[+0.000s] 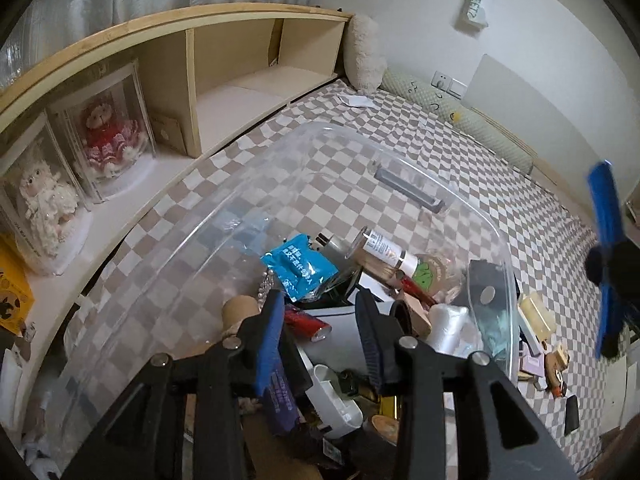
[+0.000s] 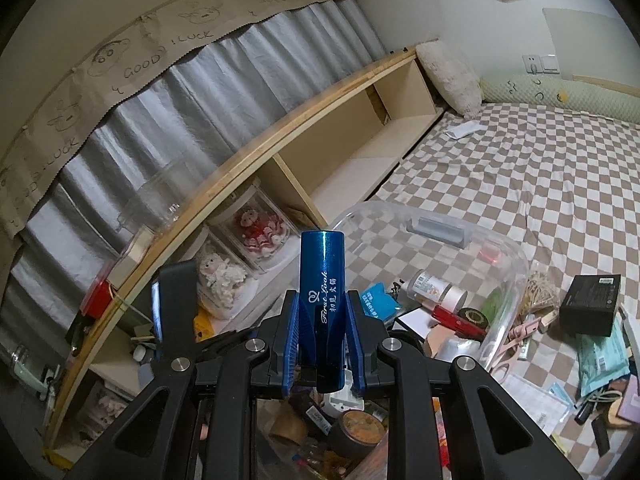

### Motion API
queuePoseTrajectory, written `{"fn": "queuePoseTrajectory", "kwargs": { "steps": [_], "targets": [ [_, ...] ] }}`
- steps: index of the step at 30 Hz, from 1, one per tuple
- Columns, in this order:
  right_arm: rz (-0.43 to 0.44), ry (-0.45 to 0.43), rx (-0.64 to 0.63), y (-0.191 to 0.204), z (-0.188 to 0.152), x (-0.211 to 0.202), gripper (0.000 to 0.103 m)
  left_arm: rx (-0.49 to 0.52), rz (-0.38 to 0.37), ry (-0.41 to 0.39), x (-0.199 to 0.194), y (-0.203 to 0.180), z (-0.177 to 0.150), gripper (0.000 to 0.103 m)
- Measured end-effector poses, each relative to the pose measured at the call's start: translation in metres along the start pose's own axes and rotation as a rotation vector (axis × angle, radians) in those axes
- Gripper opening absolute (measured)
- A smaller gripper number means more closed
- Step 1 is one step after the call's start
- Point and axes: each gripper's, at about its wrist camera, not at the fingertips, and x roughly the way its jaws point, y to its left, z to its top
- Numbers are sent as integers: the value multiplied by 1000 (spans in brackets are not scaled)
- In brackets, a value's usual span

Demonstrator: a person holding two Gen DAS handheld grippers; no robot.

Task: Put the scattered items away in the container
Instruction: 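Open the left gripper to drop the red lighter into the box, then lower the right gripper into the box and open to drop the blue lighter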

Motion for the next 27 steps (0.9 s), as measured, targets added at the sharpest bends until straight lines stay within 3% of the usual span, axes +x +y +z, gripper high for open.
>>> {"fn": "queuePoseTrajectory", "kwargs": {
  "steps": [3, 4, 5, 9, 13, 21, 27],
  "targets": [
    [-4, 3, 7, -3, 1, 4, 23, 28, 10, -18, -7, -3, -4, 46],
    [-6, 4, 9, -5, 1, 6, 23, 40, 19, -27, -9, -5, -5, 58],
    [-7, 6, 12, -6, 1, 8, 23, 53, 28, -38, -11, -7, -7, 64],
    [-20, 23, 17, -12, 1, 20, 23, 105, 51, -70, -19, -14, -11, 65],
    [-40, 50, 22, -19, -1, 35, 23, 152, 94, -88, -23, -20, -16, 77],
    [-123, 132, 10, -40, -11, 71, 23, 200, 103, -98, -26, -22, -23, 78],
    [-198, 156, -17, -50, -14, 89, 23, 259, 135, -103, -27, -23, -33, 85]
  ]
}}
